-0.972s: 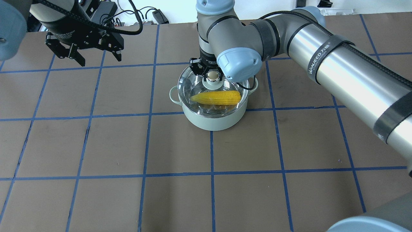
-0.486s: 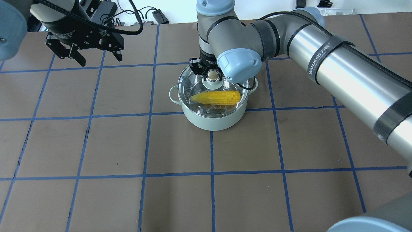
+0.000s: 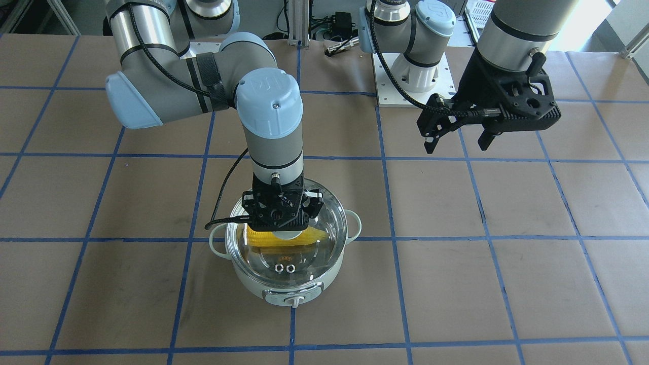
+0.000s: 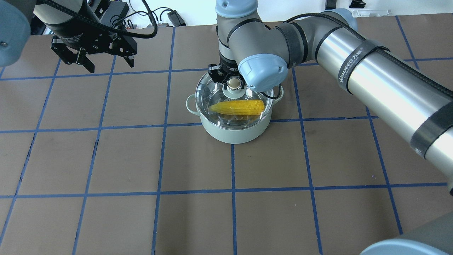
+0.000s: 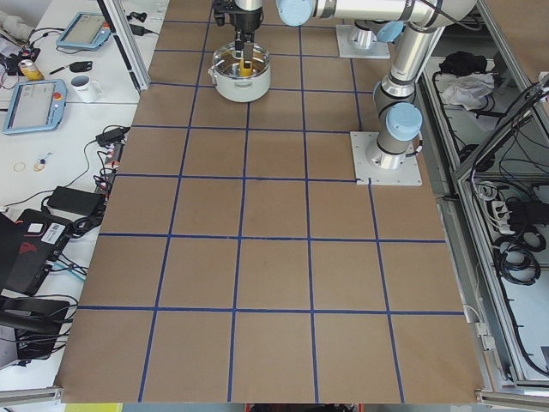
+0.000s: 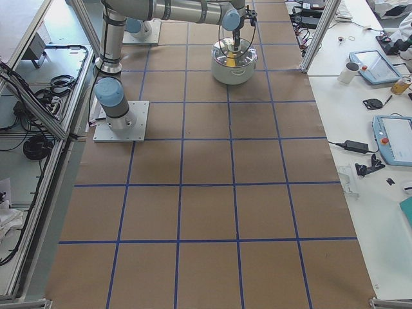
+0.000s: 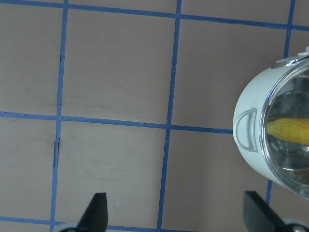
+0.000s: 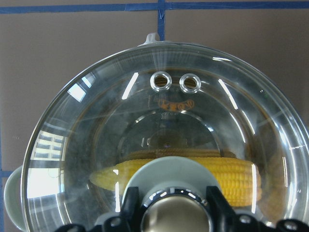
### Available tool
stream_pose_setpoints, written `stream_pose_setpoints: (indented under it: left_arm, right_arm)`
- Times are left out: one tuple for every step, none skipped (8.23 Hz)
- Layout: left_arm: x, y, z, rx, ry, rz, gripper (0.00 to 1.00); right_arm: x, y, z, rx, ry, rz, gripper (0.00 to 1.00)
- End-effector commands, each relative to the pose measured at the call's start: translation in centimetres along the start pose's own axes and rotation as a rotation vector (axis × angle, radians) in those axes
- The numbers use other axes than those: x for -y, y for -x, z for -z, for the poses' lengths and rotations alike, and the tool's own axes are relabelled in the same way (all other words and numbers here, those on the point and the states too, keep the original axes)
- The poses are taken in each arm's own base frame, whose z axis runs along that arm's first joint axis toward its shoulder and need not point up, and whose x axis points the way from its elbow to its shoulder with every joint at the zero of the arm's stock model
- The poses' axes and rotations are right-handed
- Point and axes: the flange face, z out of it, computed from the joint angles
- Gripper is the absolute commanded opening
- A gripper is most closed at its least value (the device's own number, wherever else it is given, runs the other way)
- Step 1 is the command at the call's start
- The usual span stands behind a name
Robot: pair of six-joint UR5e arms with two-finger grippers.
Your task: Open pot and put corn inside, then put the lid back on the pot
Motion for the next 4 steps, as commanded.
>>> stream_pose_setpoints:
  left_arm:
    - [0.09, -0.02, -0.04, -0.002, -0.003, 0.001, 1.00]
    - [0.14, -0.03, -0.13, -0.002, -0.001, 0.002, 1.00]
    - [0.14, -0.03, -0.13, -0.002, -0.001, 0.002, 1.00]
    - [0.14, -0.03, -0.13, -0.002, -0.001, 0.002, 1.00]
  right_arm:
    - [-0.05, -0.02, -0.19, -0.002, 0.005, 0.001, 0.31]
    - [0.00, 0.00, -0.11, -0.001, 0.002, 0.000, 0.37]
    - [0.02, 0.01, -0.21, -0.001, 0.003, 0.001, 0.46]
    - [0.02, 0.01, -0.21, -0.001, 0.003, 0.003, 0.49]
